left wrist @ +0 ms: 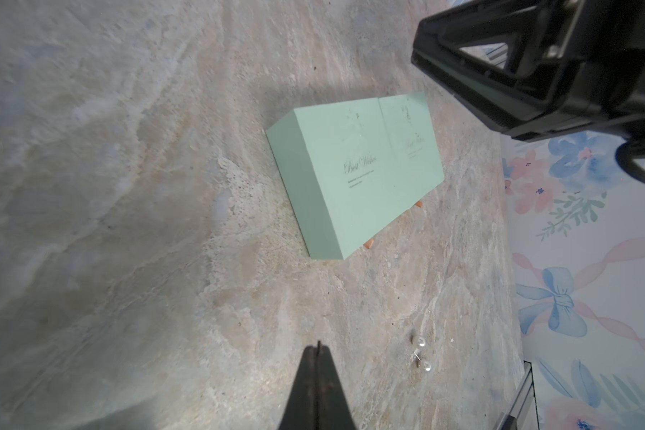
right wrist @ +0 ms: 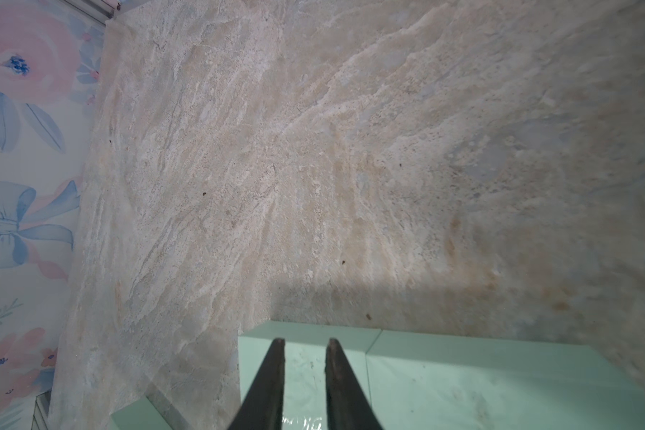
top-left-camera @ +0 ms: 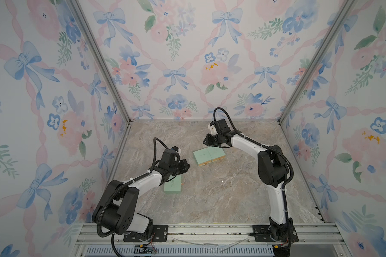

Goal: Take out the earrings from the drawer-style jewelry box
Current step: Move the jewelry box to the center of the board.

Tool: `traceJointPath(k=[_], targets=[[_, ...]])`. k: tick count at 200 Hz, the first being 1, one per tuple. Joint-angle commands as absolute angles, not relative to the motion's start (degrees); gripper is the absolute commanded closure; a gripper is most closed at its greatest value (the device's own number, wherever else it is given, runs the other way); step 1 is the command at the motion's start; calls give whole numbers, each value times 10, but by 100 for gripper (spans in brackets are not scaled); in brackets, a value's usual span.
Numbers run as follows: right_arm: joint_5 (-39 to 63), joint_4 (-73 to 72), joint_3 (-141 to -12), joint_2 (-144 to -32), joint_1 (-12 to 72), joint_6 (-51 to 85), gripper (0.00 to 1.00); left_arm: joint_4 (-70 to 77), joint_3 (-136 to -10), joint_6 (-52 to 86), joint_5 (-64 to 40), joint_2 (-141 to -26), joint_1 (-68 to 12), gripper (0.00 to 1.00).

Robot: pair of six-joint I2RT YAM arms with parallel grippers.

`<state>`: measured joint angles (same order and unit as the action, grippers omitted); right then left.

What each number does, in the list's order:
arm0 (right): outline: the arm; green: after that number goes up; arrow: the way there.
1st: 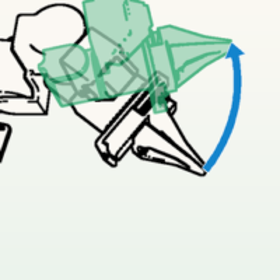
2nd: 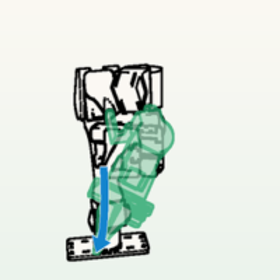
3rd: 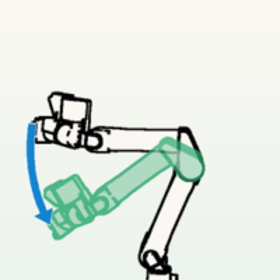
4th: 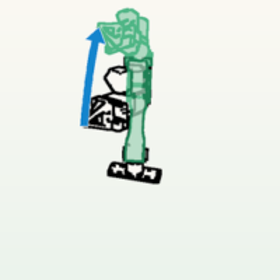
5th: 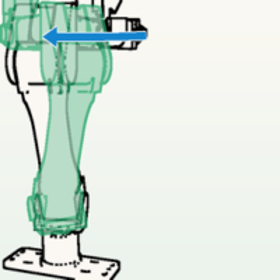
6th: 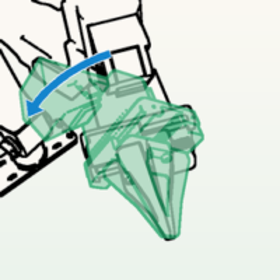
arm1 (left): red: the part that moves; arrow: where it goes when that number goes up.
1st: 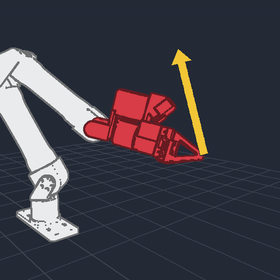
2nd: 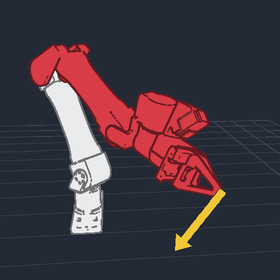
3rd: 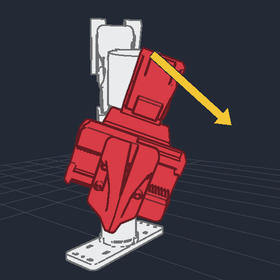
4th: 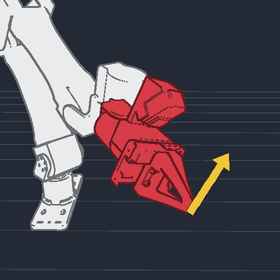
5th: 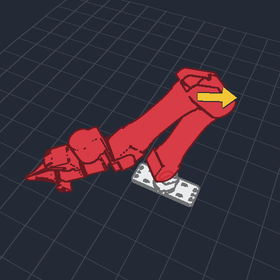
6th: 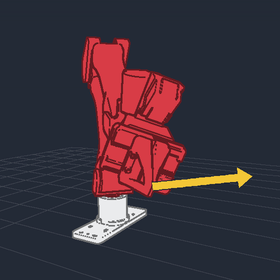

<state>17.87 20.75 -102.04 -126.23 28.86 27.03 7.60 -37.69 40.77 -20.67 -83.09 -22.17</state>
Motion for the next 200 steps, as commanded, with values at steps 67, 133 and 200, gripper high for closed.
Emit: traceJointPath(k=[67,133,200], targets=[[189,349,-1142,-1337,300,132,74,90,-398,408,-208,-860,-242,100],[188,383,-1185,-1375,311,121,74,84,-379,414,-194,-842,-245,100],[203,436,-1229,-1405,330,90,74,73,-370,413,-183,-828,-245,100]])
